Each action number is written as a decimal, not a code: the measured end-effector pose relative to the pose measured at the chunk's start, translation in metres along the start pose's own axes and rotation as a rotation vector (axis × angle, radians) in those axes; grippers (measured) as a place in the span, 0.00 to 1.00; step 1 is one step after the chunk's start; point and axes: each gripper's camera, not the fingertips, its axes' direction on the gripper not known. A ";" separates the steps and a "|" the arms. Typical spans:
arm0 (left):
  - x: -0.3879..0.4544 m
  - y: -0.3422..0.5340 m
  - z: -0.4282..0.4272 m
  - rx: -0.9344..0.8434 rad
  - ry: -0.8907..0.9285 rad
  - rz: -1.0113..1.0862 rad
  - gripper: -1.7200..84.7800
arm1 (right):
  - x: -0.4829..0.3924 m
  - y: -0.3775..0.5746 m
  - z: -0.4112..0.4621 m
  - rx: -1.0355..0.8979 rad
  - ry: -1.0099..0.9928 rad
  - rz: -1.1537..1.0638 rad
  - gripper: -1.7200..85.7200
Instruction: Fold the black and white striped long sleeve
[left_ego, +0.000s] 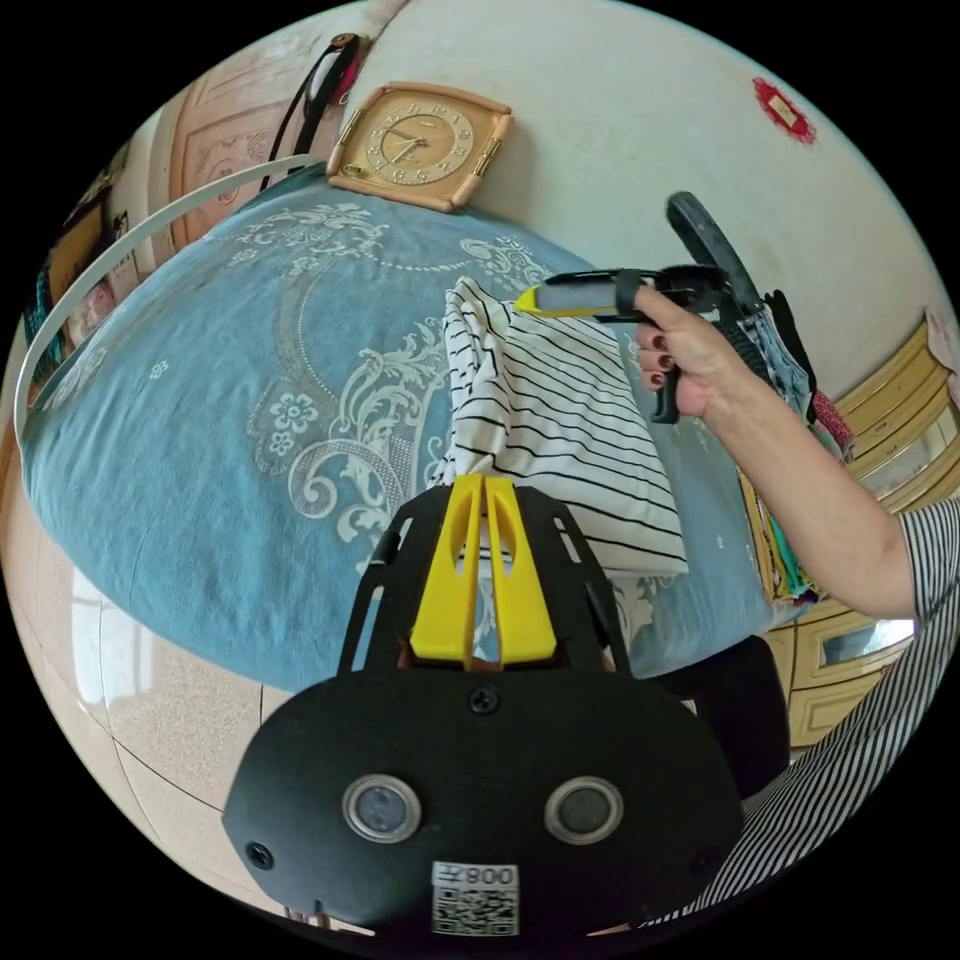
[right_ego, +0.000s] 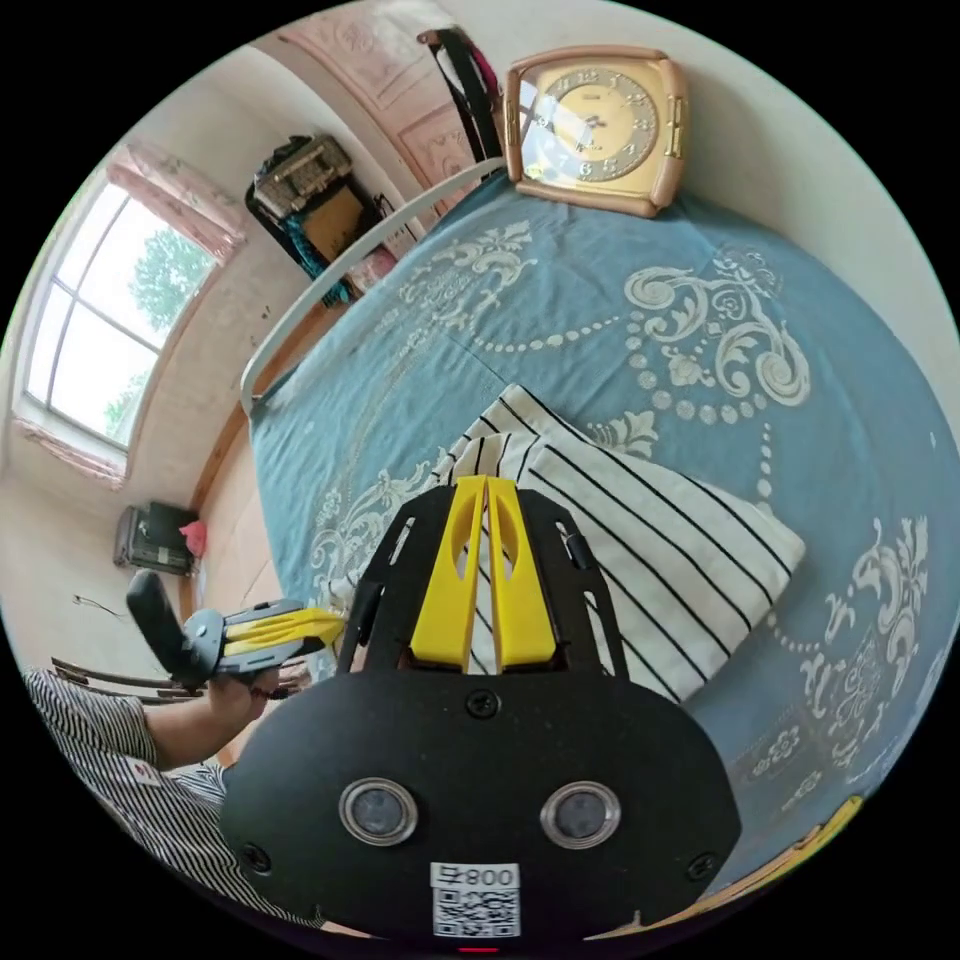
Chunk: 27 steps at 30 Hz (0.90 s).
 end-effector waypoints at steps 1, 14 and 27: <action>-0.002 0.004 -0.004 0.005 0.011 -0.008 0.02 | 0.013 0.023 -0.016 0.024 -0.036 0.023 0.03; 0.020 0.030 0.012 -0.153 0.380 0.031 0.07 | 0.133 0.330 -0.032 -0.056 -0.456 0.479 0.11; 0.016 0.021 0.072 -0.317 0.689 -0.160 0.07 | 0.186 0.398 0.001 -0.029 -0.681 0.510 0.05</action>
